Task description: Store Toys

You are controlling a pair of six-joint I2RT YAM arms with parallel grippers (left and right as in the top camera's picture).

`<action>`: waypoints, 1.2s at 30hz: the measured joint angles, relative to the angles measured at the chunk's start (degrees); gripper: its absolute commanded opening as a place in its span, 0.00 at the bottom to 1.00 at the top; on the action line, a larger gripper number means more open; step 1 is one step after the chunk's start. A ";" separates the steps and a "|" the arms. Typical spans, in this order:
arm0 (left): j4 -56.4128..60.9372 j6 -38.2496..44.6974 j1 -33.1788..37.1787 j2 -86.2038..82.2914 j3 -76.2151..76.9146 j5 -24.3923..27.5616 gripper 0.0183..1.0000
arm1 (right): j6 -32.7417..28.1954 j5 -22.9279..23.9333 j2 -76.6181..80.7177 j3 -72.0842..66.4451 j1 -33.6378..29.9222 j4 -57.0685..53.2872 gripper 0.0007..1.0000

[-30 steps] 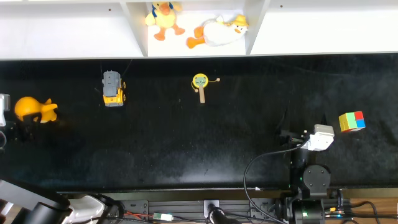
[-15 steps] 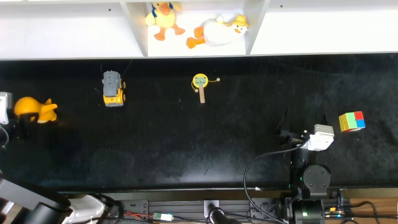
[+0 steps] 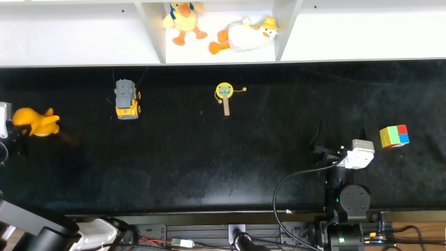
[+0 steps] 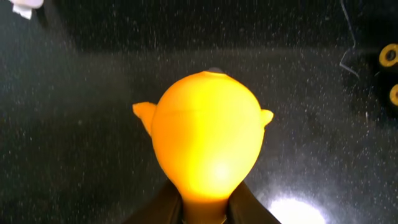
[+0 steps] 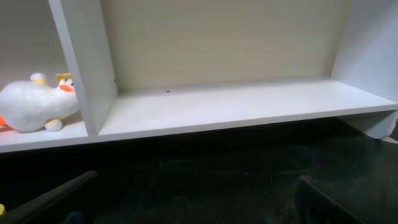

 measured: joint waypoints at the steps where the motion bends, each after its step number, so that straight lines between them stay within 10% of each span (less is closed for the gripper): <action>1: -0.07 0.00 0.00 0.00 0.00 0.33 0.15 | 0.00 -0.02 0.00 0.00 -0.02 0.00 0.99; 19: 8.57 -20.48 -17.27 -12.17 0.11 -4.87 0.18 | 0.00 -0.02 0.00 0.00 0.00 0.00 1.00; 36: 11.65 -36.00 -18.36 -4.24 11.54 -6.12 0.19 | -0.02 -0.02 0.00 0.00 0.00 -0.02 1.00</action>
